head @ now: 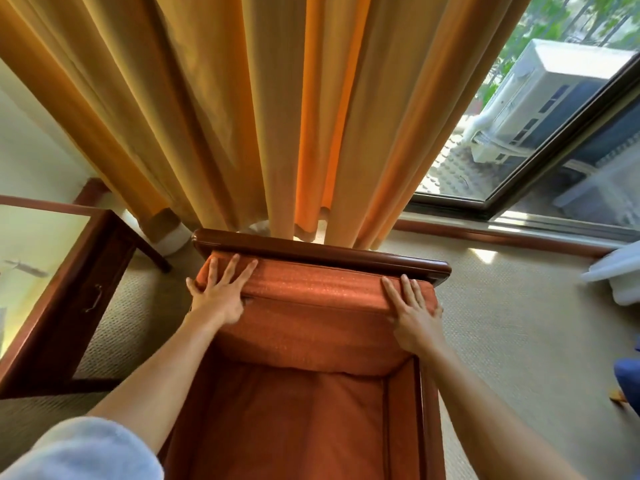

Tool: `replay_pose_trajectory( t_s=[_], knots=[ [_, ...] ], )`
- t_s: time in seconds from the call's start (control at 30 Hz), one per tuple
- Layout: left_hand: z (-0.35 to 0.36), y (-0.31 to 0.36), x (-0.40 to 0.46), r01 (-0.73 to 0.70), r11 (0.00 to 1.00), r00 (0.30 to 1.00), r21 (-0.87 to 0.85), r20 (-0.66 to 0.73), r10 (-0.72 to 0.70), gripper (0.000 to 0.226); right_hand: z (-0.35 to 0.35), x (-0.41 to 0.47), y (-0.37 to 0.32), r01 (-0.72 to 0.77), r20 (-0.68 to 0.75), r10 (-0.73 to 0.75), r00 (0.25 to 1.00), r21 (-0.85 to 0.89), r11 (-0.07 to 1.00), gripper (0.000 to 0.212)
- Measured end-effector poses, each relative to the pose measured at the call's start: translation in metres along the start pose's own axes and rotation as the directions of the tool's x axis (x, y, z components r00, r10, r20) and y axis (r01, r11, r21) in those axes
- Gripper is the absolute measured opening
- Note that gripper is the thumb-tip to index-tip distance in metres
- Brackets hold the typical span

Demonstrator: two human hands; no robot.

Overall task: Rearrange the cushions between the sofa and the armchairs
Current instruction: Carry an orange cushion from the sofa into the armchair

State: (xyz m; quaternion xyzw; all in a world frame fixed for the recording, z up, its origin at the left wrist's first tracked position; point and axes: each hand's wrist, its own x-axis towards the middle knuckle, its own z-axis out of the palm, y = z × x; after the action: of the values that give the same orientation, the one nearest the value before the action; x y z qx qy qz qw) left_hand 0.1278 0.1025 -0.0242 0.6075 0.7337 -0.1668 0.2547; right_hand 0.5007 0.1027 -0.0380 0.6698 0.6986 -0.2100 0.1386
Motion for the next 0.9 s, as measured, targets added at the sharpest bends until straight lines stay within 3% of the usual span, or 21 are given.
replay_pose_trajectory(
  t_s=[0.17,0.23,0.3,0.43,0.53,0.6,0.7,0.9],
  knots=[
    [-0.011,0.012,-0.01,0.026,0.996,0.999,-0.083,0.03,-0.024,0.083,-0.028,0.008,-0.011,-0.08,0.171,0.062,0.983,0.097,0.992,0.089],
    [-0.02,0.013,-0.018,0.031,0.984,0.999,-0.178,-0.016,-0.034,0.084,-0.042,0.008,-0.016,-0.097,0.203,0.071,0.977,0.124,0.988,0.086],
    [-0.029,0.018,-0.034,0.03,0.941,0.994,-0.337,-0.087,-0.063,0.085,-0.057,-0.003,-0.022,-0.092,0.171,0.045,0.984,0.278,0.956,0.084],
    [-0.046,0.049,-0.083,-0.083,0.74,0.981,-0.667,-0.186,-0.058,0.081,-0.076,-0.049,-0.047,-0.005,0.06,-0.06,0.996,0.747,0.665,0.082],
    [-0.051,0.073,-0.134,-0.214,0.548,0.961,-0.809,-0.274,-0.028,0.078,-0.09,-0.099,-0.063,0.071,-0.034,-0.08,0.996,0.843,0.534,0.078],
    [-0.047,0.084,-0.166,-0.262,0.467,0.951,-0.844,-0.307,-0.021,0.078,-0.096,-0.134,-0.07,0.129,-0.104,-0.081,0.991,0.886,0.445,0.075],
    [-0.033,0.098,-0.206,-0.297,0.422,0.945,-0.857,-0.328,0.0,0.078,-0.09,-0.18,-0.076,0.181,-0.15,-0.112,0.982,0.921,0.346,0.072],
    [-0.032,0.11,-0.261,-0.362,0.427,0.923,-0.829,-0.383,0.039,0.083,-0.076,-0.233,-0.071,0.214,-0.2,-0.077,0.977,0.931,0.294,0.082]
  ],
)
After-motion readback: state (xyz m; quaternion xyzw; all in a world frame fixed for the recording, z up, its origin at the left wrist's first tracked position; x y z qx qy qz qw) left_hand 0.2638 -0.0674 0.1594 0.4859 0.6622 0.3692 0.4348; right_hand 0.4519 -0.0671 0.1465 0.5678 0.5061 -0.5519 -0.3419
